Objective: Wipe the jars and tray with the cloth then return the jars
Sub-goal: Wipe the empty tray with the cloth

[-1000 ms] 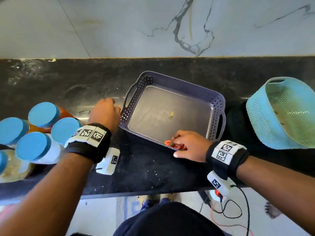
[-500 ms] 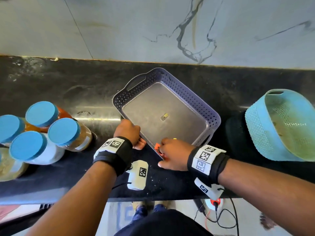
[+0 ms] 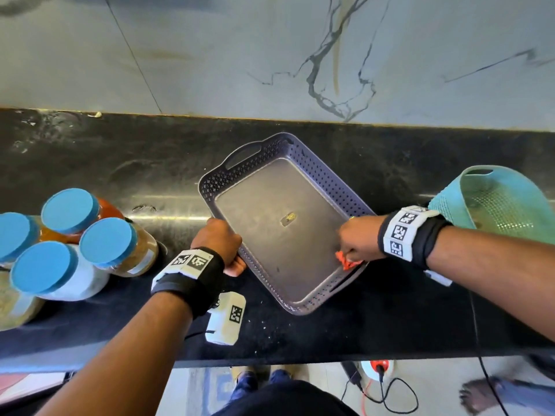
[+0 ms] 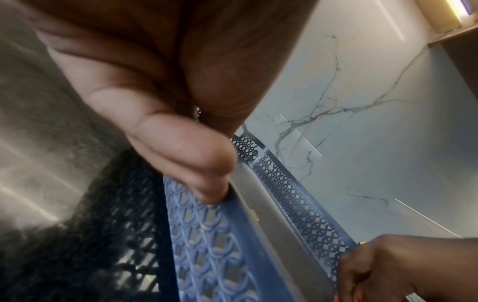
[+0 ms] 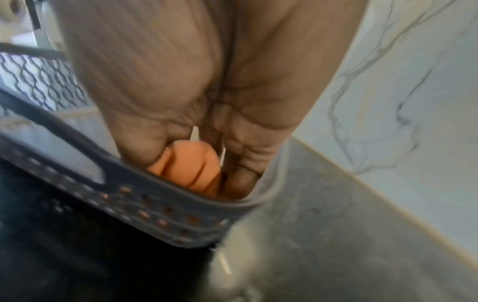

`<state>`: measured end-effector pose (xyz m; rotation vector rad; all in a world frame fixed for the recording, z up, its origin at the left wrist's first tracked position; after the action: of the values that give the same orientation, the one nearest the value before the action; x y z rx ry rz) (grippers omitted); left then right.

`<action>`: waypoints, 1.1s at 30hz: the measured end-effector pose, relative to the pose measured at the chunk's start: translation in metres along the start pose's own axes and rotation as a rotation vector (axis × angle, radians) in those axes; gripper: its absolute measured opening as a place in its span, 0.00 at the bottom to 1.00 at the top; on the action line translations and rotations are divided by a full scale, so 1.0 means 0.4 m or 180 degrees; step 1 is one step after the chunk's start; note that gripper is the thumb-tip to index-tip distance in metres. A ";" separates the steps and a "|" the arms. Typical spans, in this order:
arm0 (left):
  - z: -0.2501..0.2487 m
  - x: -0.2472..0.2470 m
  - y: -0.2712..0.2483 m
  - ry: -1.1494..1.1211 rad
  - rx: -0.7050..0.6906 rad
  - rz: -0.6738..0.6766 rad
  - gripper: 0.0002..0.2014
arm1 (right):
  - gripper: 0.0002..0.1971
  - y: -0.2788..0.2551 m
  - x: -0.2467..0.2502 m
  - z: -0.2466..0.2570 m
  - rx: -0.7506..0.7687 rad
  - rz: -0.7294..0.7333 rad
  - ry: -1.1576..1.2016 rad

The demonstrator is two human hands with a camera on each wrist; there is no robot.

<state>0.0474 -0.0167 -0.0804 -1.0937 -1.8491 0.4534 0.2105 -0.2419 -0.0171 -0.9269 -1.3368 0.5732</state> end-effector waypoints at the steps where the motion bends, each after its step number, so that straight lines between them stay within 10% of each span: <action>1: 0.003 -0.002 0.006 -0.0098 0.0022 0.0009 0.22 | 0.14 -0.003 0.005 -0.025 -0.0193 -0.0047 -0.0004; 7: 0.023 -0.015 0.040 -0.0457 -0.0028 -0.0096 0.25 | 0.17 0.017 0.013 0.035 -0.0881 -0.0333 0.0676; 13: -0.029 0.004 -0.054 -0.0096 -0.0021 -0.0315 0.11 | 0.10 0.066 0.032 0.270 0.0043 -0.0031 0.1440; 28: 0.032 0.014 0.019 -0.0164 0.0161 -0.0246 0.27 | 0.10 0.188 0.183 0.187 -0.0012 -0.1289 0.1057; 33: 0.031 0.042 -0.010 -0.0412 0.0106 -0.0337 0.28 | 0.13 0.151 0.152 0.140 -0.0038 -0.1005 0.1025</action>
<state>0.0318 -0.0031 -0.0753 -0.9584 -1.9951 0.5013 0.1763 -0.1469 -0.0343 -0.7600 -1.1627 0.1641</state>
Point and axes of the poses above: each hand's wrist, its own y-axis towards the middle knuckle, its own x-axis out of the back of the hand, z = x × y, the point moved 1 cm from there along y, towards the middle knuckle, and after that the axes turned 3 degrees about z, right-handed, at the moved point
